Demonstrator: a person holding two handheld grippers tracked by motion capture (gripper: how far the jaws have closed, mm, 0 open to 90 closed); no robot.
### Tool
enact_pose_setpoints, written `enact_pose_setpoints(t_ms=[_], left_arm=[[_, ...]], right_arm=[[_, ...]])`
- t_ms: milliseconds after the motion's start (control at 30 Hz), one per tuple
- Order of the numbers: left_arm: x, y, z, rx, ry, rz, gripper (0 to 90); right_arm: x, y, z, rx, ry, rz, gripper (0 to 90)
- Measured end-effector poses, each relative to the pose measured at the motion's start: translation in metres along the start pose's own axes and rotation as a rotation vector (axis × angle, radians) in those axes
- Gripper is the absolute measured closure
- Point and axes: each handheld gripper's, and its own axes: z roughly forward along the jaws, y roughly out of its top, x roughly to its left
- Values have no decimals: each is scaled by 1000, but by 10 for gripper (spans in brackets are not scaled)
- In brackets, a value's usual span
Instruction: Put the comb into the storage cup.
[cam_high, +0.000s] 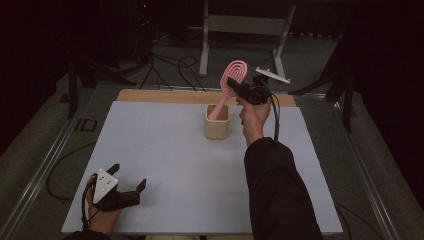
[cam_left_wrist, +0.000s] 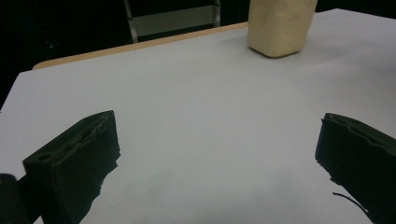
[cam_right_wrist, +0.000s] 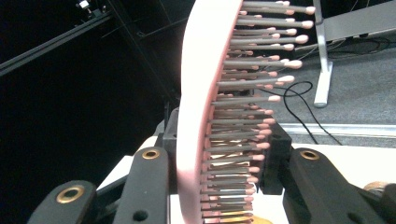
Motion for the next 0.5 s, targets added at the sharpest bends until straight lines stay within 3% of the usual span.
enact_pose_setpoints(t_ms=[500], left_arm=[[0,0,1,3,-2,3,4]], right_arm=[[0,-5,4,15,-13,-16,637]])
